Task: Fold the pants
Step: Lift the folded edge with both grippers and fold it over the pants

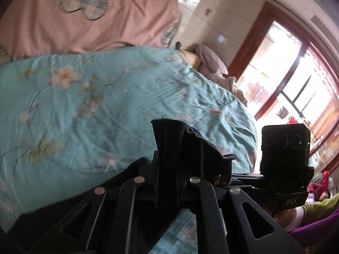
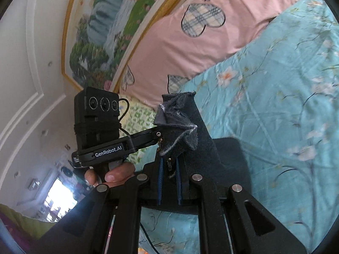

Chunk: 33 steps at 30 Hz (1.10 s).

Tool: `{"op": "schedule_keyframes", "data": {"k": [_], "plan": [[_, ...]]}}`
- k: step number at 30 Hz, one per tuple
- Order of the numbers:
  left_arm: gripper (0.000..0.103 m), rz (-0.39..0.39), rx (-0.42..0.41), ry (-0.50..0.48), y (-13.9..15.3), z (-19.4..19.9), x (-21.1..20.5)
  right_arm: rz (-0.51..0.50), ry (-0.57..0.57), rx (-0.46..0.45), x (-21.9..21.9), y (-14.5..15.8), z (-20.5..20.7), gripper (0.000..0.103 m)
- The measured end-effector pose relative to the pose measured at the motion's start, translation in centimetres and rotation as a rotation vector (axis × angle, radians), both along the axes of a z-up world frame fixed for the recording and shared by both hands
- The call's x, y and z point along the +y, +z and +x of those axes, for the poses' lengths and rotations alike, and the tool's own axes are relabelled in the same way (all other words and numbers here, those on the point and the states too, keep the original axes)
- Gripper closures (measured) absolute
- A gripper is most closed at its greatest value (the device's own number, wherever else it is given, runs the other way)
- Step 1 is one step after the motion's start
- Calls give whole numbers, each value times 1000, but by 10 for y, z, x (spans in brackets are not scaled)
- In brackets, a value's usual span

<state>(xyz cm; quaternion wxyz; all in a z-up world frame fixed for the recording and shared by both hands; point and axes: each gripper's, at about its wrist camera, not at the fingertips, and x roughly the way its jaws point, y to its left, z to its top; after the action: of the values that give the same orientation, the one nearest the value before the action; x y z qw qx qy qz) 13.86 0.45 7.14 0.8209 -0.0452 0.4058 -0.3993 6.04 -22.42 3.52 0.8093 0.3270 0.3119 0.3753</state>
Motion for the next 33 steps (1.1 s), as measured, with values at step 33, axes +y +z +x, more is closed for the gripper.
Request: {"op": "schedule_keyframes", "data": {"k": [33], "plan": [[88,-22,210,354,-95,-31,121,-245,161,100,111,-57,1,60]]}}
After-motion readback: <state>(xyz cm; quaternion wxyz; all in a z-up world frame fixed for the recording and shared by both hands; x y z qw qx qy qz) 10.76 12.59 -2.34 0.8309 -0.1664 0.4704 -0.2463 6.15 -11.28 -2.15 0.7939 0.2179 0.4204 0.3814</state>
